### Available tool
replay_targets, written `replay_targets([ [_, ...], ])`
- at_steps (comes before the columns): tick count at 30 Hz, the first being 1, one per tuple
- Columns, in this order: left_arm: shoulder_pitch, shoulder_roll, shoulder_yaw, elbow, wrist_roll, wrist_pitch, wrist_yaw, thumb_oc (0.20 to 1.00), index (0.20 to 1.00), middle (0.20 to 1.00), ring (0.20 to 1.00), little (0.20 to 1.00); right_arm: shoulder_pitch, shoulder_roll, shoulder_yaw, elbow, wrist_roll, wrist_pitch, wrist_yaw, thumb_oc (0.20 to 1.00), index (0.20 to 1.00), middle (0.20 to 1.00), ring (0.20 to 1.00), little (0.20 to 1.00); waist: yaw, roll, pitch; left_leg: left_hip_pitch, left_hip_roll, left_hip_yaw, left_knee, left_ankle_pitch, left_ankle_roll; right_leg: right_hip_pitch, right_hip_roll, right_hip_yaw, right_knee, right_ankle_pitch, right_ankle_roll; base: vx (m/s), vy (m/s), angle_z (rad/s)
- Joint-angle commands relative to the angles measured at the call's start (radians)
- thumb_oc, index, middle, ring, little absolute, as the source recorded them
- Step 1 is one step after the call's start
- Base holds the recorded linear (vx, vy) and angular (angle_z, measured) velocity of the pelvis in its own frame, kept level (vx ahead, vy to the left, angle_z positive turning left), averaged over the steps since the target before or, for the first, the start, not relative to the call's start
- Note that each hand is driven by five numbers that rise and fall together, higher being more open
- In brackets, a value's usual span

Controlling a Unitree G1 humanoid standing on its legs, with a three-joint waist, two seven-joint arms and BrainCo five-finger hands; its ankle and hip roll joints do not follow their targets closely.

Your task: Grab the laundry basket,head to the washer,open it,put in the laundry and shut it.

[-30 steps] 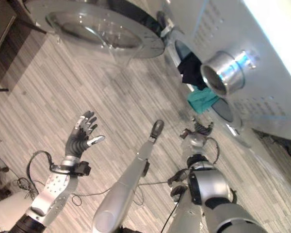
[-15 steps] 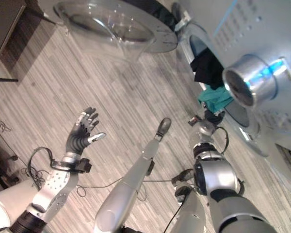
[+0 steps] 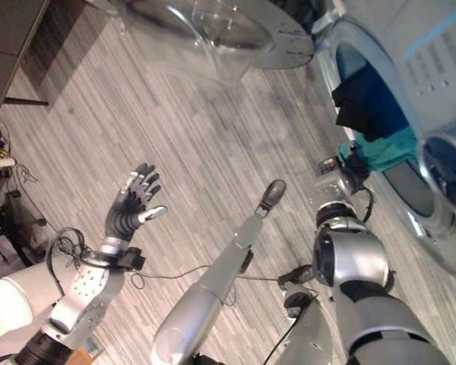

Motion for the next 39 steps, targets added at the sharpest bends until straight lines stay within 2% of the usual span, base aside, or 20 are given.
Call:
replay_targets([
  [1,-0.006,-0.034,0.009,-0.036,-0.03,-0.049,-0.019,1.0,1.0,1.0,1.0,1.0,-0.014,-0.158,0.055,-0.081,0.001,-0.088,0.035,0.539,0.539,0.539,0.539,0.539,0.026,0.042,-0.008,0.035,0.0,0.088,-0.024,-0.113,-0.018,-0.061,-0.017,0.035,-0.01,0.048,-0.003,0.0,0.0,0.0],
  [4,-0.005,-0.034,0.013,-0.041,-0.037,-0.052,-0.021,1.0,1.0,1.0,1.0,1.0,-0.029,-0.193,0.069,-0.085,0.002,-0.091,0.038,0.533,0.533,0.533,0.533,0.533,0.027,0.041,-0.012,0.031,0.001,0.089,-0.024,-0.114,-0.016,-0.073,-0.021,0.036,0.002,0.047,-0.002,0.0,0.0,0.0],
  [6,-0.005,-0.034,0.015,-0.042,-0.041,-0.052,-0.02,1.0,1.0,1.0,1.0,1.0,-0.038,-0.211,0.082,-0.088,-0.002,-0.09,0.039,0.435,0.435,0.435,0.435,0.435,0.027,0.04,-0.014,0.027,0.001,0.091,-0.021,-0.116,-0.015,-0.077,-0.022,0.04,0.008,0.047,-0.001,0.01,0.005,-0.02],
  [7,-0.003,-0.033,0.018,-0.042,-0.046,-0.051,-0.02,1.0,1.0,1.0,1.0,1.0,-0.048,-0.232,0.097,-0.098,-0.01,-0.092,0.038,0.235,0.235,0.235,0.235,0.235,0.021,0.033,-0.014,0.026,0.002,0.095,-0.018,-0.117,-0.015,-0.077,-0.024,0.041,0.011,0.049,0.0,0.01,-0.001,-0.05],
  [8,-0.004,-0.034,0.018,-0.042,-0.046,-0.051,-0.021,1.0,1.0,1.0,1.0,1.0,-0.049,-0.232,0.098,-0.098,-0.011,-0.092,0.037,0.235,0.235,0.235,0.235,0.235,0.021,0.033,-0.014,0.025,0.002,0.095,-0.018,-0.117,-0.015,-0.078,-0.025,0.041,0.011,0.049,0.0,0.01,0.002,-0.05],
  [9,-0.003,-0.034,0.019,-0.042,-0.049,-0.05,-0.021,1.0,1.0,1.0,1.0,1.0,-0.051,-0.238,0.103,-0.102,-0.013,-0.092,0.038,0.2,0.2,0.2,0.2,0.2,0.019,0.032,-0.015,0.027,0.002,0.098,-0.019,-0.117,-0.015,-0.077,-0.025,0.04,0.012,0.05,0.001,0.0,0.0,0.0],
  [16,-0.003,-0.04,0.028,-0.035,-0.06,-0.048,-0.018,1.0,1.0,1.0,1.0,1.0,-0.06,-0.22,0.121,-0.163,0.006,-0.12,0.043,0.2,0.2,0.2,0.2,0.2,0.001,0.007,-0.018,0.047,0.011,0.105,-0.023,-0.119,-0.017,-0.055,-0.016,0.047,-0.006,0.061,0.0,0.0,0.0,0.0],
  [22,-0.008,-0.031,0.021,-0.03,-0.065,-0.04,-0.024,1.0,1.0,1.0,1.0,1.0,-0.097,-0.182,0.154,-0.275,-0.013,-0.165,0.017,0.2,0.2,0.2,0.2,0.2,-0.02,-0.043,-0.038,0.092,0.025,0.113,-0.025,-0.124,-0.02,0.019,0.002,0.047,-0.069,0.095,0.001,0.01,-0.034,-0.01],
  [24,-0.008,-0.024,0.022,-0.03,-0.066,-0.04,-0.024,1.0,1.0,1.0,1.0,1.0,-0.1,-0.185,0.155,-0.294,-0.024,-0.171,0.002,0.2,0.2,0.2,0.2,0.2,-0.022,-0.049,-0.04,0.101,0.026,0.113,-0.027,-0.124,-0.022,0.037,0.008,0.045,-0.089,0.1,0.0,0.02,-0.049,-0.02],
  [25,-0.005,-0.013,0.026,-0.03,-0.071,-0.037,-0.025,1.0,1.0,1.0,1.0,1.0,-0.119,-0.214,0.153,-0.331,-0.038,-0.189,-0.024,0.2,0.2,0.2,0.2,0.2,-0.025,-0.063,-0.052,0.112,0.029,0.11,-0.03,-0.123,-0.028,0.064,0.017,0.042,-0.121,0.103,0.0,0.01,-0.042,-0.01],
  [26,-0.005,-0.012,0.027,-0.03,-0.072,-0.037,-0.025,1.0,1.0,1.0,1.0,1.0,-0.119,-0.213,0.152,-0.332,-0.04,-0.188,-0.026,0.2,0.2,0.2,0.2,0.2,-0.025,-0.062,-0.051,0.114,0.03,0.11,-0.031,-0.123,-0.029,0.067,0.019,0.041,-0.123,0.104,0.0,0.03,-0.081,-0.02],
  [27,-0.005,0.002,0.028,-0.031,-0.077,-0.038,-0.027,1.0,1.0,1.0,1.0,1.0,-0.158,-0.262,0.157,-0.346,-0.052,-0.197,-0.053,0.2,0.2,0.2,0.2,0.2,-0.02,-0.075,-0.067,0.121,0.031,0.103,-0.042,-0.118,-0.035,0.086,0.027,0.033,-0.152,0.104,0.0,0.02,-0.054,-0.06],
  [31,0.008,0.018,0.035,-0.05,-0.082,-0.032,-0.029,1.0,1.0,1.0,1.0,1.0,-0.241,-0.378,0.198,-0.381,-0.069,-0.202,-0.08,0.2,0.2,0.2,0.2,0.2,-0.003,-0.084,-0.092,0.126,0.026,0.089,-0.076,-0.105,-0.042,0.09,0.041,0.021,-0.165,0.103,-0.004,0.02,-0.031,-0.05],
  [35,0.025,0.016,0.03,-0.058,-0.089,-0.03,-0.04,1.0,1.0,1.0,1.0,1.0,-0.249,-0.411,0.27,-0.413,-0.159,-0.176,-0.084,0.2,0.2,0.2,0.2,0.2,0.003,-0.087,-0.096,0.127,0.026,0.087,-0.085,-0.102,-0.04,0.071,0.042,0.025,-0.151,0.098,-0.009,0.0,-0.003,0.0],
  [36,0.016,0.015,0.025,-0.058,-0.08,-0.035,-0.044,1.0,1.0,1.0,1.0,1.0,-0.223,-0.397,0.304,-0.399,-0.222,-0.132,-0.079,0.335,0.335,0.335,0.335,0.335,0.0,-0.086,-0.092,0.126,0.028,0.092,-0.082,-0.102,-0.039,0.063,0.043,0.03,-0.147,0.098,-0.01,-0.01,0.003,-0.05],
  [37,0.017,0.014,0.024,-0.057,-0.079,-0.036,-0.044,1.0,1.0,1.0,1.0,1.0,-0.223,-0.396,0.304,-0.399,-0.226,-0.129,-0.079,0.335,0.335,0.335,0.335,0.335,0.0,-0.085,-0.093,0.126,0.028,0.093,-0.082,-0.103,-0.038,0.063,0.042,0.031,-0.146,0.098,-0.01,-0.01,-0.002,-0.06],
  [38,0.013,0.012,0.022,-0.057,-0.076,-0.039,-0.046,1.0,1.0,1.0,1.0,1.0,-0.207,-0.384,0.309,-0.378,-0.217,-0.113,-0.056,1.0,1.0,1.0,1.0,1.0,-0.002,-0.086,-0.089,0.126,0.031,0.094,-0.081,-0.103,-0.038,0.059,0.042,0.035,-0.144,0.098,-0.01,-0.01,-0.008,-0.05],
  [39,0.006,0.013,0.021,-0.057,-0.074,-0.04,-0.047,1.0,1.0,1.0,1.0,1.0,-0.195,-0.372,0.311,-0.338,-0.191,-0.099,-0.029,1.0,1.0,1.0,1.0,1.0,-0.003,-0.086,-0.085,0.124,0.033,0.097,-0.08,-0.103,-0.038,0.057,0.042,0.037,-0.143,0.098,-0.01,-0.02,0.003,-0.07],
])
